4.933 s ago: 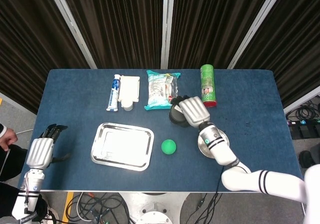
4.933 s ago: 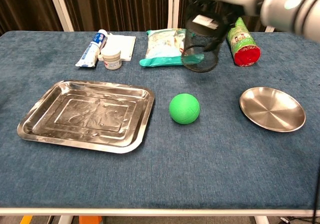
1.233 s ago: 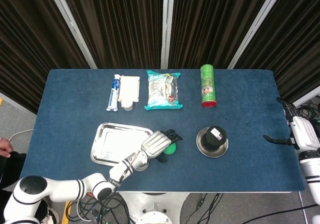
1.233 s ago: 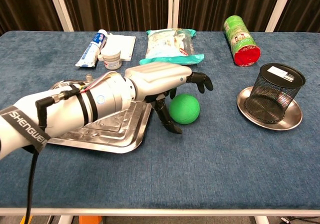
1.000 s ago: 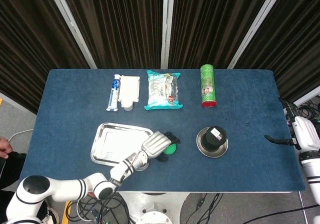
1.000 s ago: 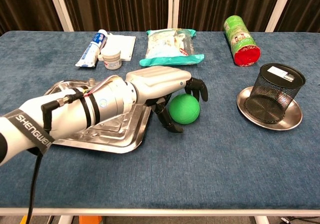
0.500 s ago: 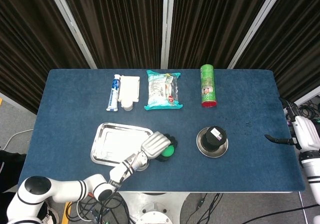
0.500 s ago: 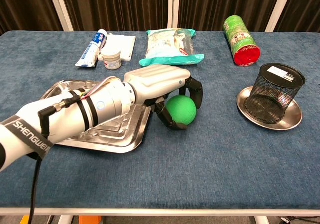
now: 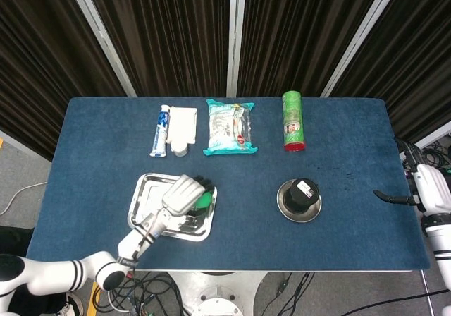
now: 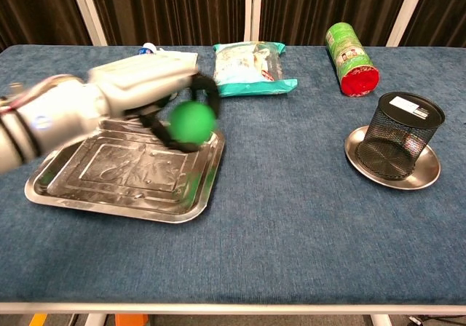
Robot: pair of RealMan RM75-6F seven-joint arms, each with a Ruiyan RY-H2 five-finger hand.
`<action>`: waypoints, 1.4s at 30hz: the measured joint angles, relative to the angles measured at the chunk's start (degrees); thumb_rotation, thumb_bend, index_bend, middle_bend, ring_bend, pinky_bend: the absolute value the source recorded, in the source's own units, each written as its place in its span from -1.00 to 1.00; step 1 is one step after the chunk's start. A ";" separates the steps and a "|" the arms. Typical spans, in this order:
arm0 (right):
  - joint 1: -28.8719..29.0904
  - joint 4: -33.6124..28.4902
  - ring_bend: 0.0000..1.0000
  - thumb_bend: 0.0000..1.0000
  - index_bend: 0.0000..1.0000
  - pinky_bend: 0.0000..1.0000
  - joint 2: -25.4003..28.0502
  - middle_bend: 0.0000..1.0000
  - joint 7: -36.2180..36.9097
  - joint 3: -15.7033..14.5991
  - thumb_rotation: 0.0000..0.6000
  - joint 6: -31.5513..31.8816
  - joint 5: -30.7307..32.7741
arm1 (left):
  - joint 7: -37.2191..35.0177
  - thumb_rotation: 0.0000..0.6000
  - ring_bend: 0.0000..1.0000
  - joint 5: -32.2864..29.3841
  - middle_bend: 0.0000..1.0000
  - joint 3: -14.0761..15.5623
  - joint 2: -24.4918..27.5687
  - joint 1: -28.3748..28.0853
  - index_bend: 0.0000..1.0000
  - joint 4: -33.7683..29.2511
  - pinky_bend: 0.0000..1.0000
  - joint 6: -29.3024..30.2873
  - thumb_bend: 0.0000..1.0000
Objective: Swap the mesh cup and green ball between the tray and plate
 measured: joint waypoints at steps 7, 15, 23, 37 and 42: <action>-0.23 -0.66 -1.00 -1.00 -1.00 -0.71 -0.21 -0.90 -0.38 -0.14 1.00 -0.05 -0.02 | -0.30 1.00 -0.29 -3.56 -0.18 2.96 2.87 4.39 -0.15 -0.68 0.28 1.76 -0.40; -0.69 -0.90 -1.00 -1.00 -1.00 -0.71 -0.61 -0.90 -0.52 -0.40 1.00 -0.11 0.32 | -4.26 1.00 -0.76 -0.94 -0.63 3.51 2.73 5.14 -0.41 0.95 -0.17 1.82 -0.54; -1.40 -1.72 -1.00 -1.00 -1.00 -0.71 -0.44 -0.91 -0.97 -0.45 1.00 1.45 -0.58 | -5.46 1.00 -0.83 1.19 -0.74 3.61 3.48 6.48 -0.60 0.48 -0.32 4.37 -0.76; -11.68 -1.47 -1.00 -1.00 -1.00 -1.00 -9.57 -1.00 -26.18 -5.68 1.00 21.86 -7.94 | -7.36 1.00 -0.86 5.32 -0.72 6.13 13.04 25.66 -0.71 -5.52 -0.50 33.36 -0.87; -17.10 3.46 -1.00 -1.00 -1.00 -1.00 -17.28 -1.00 -31.06 -10.76 1.00 24.45 -8.86 | -11.80 1.00 -0.86 6.24 -0.75 8.99 13.22 33.09 -0.73 -1.53 -0.50 38.17 -0.84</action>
